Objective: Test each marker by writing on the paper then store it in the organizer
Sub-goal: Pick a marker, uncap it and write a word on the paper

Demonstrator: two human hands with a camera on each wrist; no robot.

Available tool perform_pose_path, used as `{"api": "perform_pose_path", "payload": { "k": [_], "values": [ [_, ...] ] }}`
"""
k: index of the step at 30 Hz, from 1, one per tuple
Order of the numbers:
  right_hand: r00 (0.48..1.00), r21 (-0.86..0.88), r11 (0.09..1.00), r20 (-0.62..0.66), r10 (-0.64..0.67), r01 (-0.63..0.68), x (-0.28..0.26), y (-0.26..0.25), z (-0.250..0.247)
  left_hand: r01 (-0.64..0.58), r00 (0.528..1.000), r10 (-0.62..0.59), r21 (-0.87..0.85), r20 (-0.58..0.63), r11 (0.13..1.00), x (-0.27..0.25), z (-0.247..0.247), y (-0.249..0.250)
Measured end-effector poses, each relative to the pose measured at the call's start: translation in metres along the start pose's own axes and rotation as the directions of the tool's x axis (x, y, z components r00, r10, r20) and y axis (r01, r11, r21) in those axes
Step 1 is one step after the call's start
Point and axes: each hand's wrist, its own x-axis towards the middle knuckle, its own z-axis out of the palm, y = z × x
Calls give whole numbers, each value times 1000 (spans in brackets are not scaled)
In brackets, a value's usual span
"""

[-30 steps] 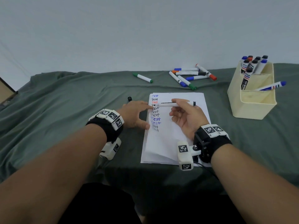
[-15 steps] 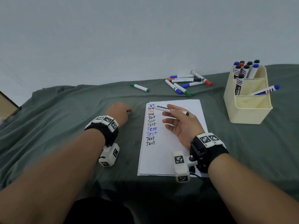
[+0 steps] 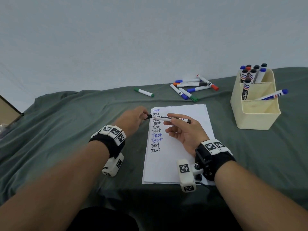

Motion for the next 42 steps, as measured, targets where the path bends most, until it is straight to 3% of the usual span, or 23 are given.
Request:
{"api": "perform_pose_path", "payload": {
  "k": [15,22,28,35,36,39,42],
  "values": [
    [999,-82,996,41,-20,23,-2,1,4,-106,989,104,12,109,994,-3,2,7],
    [998,-142,989,59,-31,39,-3,0,6,-161,986,161,-15,34,987,-5,0,9],
    [998,-147,989,56,-25,33,-2,1,5,-141,990,141,-5,19,990,-6,0,10],
    [999,-76,996,-33,-40,38,-2,0,5,-133,981,118,87,154,987,11,9,8],
    [997,-40,998,-60,-42,39,-3,-1,5,-104,971,64,164,232,981,14,14,6],
    [993,21,999,-112,-30,33,-2,-3,5,-50,861,-151,375,486,926,14,36,-1],
    [991,55,998,-135,-22,29,-2,-1,7,-48,840,-177,396,513,917,15,46,-6]
  ]
}}
